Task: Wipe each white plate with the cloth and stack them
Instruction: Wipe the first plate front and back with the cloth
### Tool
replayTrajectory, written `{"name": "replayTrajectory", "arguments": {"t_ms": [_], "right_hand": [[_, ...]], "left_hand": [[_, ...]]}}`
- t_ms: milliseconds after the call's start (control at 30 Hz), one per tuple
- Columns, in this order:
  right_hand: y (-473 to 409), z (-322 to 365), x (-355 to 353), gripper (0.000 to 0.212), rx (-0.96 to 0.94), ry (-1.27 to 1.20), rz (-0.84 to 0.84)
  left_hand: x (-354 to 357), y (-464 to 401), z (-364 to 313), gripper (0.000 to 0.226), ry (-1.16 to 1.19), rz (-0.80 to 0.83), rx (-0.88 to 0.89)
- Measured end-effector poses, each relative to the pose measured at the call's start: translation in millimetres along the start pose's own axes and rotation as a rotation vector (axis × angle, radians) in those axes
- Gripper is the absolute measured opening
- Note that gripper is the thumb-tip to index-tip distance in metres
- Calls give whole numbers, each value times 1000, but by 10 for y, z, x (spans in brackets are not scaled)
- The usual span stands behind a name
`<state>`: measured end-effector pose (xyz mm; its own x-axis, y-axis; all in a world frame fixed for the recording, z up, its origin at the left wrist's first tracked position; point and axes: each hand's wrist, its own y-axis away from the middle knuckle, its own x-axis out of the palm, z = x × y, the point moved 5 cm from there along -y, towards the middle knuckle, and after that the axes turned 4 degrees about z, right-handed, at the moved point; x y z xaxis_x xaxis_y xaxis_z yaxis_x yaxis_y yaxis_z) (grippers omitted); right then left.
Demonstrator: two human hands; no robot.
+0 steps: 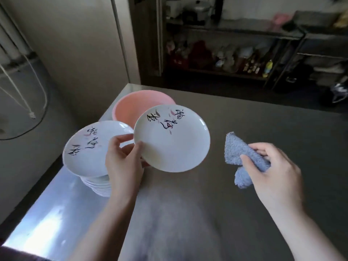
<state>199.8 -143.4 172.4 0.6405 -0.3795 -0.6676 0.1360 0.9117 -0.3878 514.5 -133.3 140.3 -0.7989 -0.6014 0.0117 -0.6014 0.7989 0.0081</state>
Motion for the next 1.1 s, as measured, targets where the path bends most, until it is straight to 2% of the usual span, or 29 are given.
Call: {"name": "replayTrajectory", "arguments": {"t_ms": [133,333,600,767,900,1000,1100], "right_hand": [[225,-559,-433,19,110,117,-44],[500,-1446,-922,18,246,205,-66],[514,-2584,-1327,16,272,192,94],[512,-2918,-1390,17,277,107,168],[488,-3014,-1350,17,239,79,178],[475,-3012,-1314,17,233,76,182],[426,-2965,-1307,17,175,75,187]], "left_hand": [[665,497,450,19,-3,141,-108],[1376,1338,1190,22,-84,269,-314],[2255,2429,1738,23,-127,185,-459],[2522,2794,1851,22,-142,144,-525],[2634,2892,1875,21,-208,160,-512],[2641,2839,1848,20,-334,245,-481],[2627,2704,1793,20,-489,418,-488]]}}
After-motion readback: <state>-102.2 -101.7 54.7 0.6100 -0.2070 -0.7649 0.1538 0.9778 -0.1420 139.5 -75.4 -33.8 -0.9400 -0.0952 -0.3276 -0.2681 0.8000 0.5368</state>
